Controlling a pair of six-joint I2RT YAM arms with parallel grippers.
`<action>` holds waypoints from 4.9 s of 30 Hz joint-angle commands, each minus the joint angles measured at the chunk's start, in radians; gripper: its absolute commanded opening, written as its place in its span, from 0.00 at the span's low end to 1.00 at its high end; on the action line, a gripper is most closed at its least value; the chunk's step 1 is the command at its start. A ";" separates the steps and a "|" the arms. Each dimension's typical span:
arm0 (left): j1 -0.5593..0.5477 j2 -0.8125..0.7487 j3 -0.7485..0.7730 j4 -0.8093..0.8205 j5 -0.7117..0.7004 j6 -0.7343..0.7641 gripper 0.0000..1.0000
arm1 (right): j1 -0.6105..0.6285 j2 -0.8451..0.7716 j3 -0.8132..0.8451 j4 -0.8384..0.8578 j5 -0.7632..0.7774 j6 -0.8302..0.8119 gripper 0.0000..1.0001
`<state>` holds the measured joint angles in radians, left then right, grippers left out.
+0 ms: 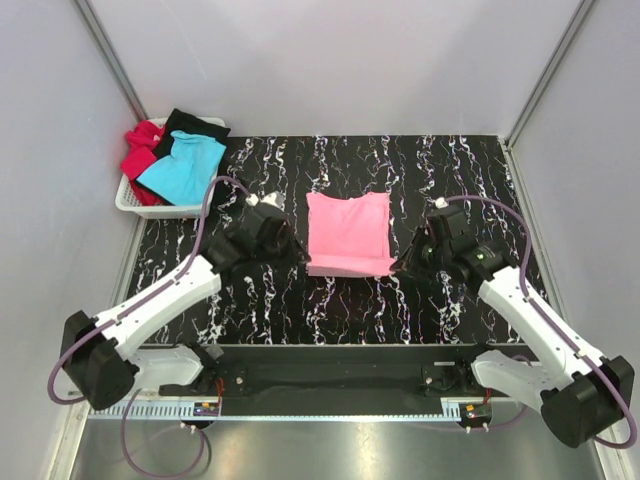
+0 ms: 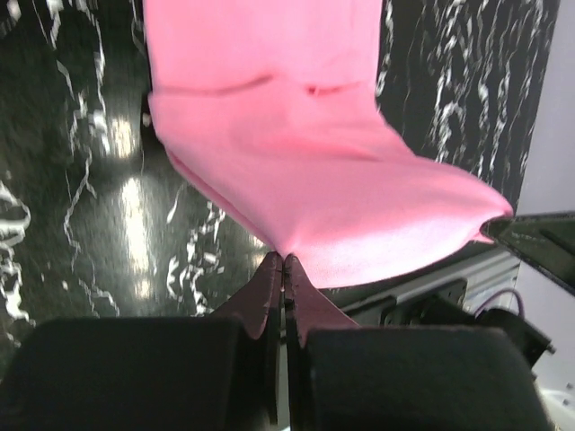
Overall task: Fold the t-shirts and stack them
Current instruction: Fold the tshirt
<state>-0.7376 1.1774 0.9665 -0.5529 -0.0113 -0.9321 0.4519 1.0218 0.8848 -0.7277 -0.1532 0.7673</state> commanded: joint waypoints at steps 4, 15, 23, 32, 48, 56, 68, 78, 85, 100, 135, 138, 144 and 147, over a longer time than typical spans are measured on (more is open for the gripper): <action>0.070 0.089 0.071 0.062 0.076 0.046 0.00 | 0.005 0.105 0.108 0.025 0.127 -0.011 0.00; 0.155 0.192 0.158 0.116 0.131 0.082 0.00 | -0.019 0.228 0.218 0.119 0.202 -0.080 0.00; 0.216 0.286 0.253 0.125 0.160 0.141 0.00 | -0.068 0.350 0.298 0.182 0.178 -0.120 0.00; 0.271 0.425 0.370 0.146 0.181 0.200 0.00 | -0.122 0.468 0.367 0.267 0.161 -0.161 0.00; 0.343 0.682 0.538 0.183 0.198 0.223 0.00 | -0.191 0.811 0.552 0.375 0.077 -0.220 0.00; 0.385 0.853 0.642 0.234 0.224 0.262 0.03 | -0.209 0.997 0.692 0.402 0.040 -0.238 0.03; 0.463 0.757 0.795 0.056 0.334 0.380 0.99 | -0.228 0.864 0.752 0.410 -0.248 -0.258 1.00; 0.422 0.401 0.226 0.325 0.335 0.205 0.99 | -0.217 0.833 0.404 0.700 -0.414 -0.039 1.00; 0.403 0.523 0.236 0.502 0.438 0.133 0.80 | -0.217 0.969 0.554 0.668 -0.407 -0.140 1.00; 0.395 0.991 0.553 0.631 0.410 0.047 0.70 | -0.232 1.169 0.672 0.653 -0.287 -0.229 1.00; 0.415 0.039 0.136 -0.065 0.024 0.371 0.99 | -0.262 0.290 0.307 0.083 0.313 -0.384 1.00; 0.426 0.056 0.143 -0.068 0.019 0.369 0.99 | -0.262 0.270 0.254 0.221 0.251 -0.388 1.00; 0.463 0.085 0.152 -0.076 0.005 0.355 0.99 | -0.262 0.317 0.310 0.298 0.193 -0.301 1.00; 0.489 0.103 0.155 -0.076 0.039 0.339 0.99 | -0.260 0.395 0.348 0.292 0.156 -0.309 1.00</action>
<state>-0.2707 1.2625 1.0908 -0.6495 0.0193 -0.5747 0.1913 1.3586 1.1687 -0.4908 0.0528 0.4461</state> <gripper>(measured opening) 0.985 0.994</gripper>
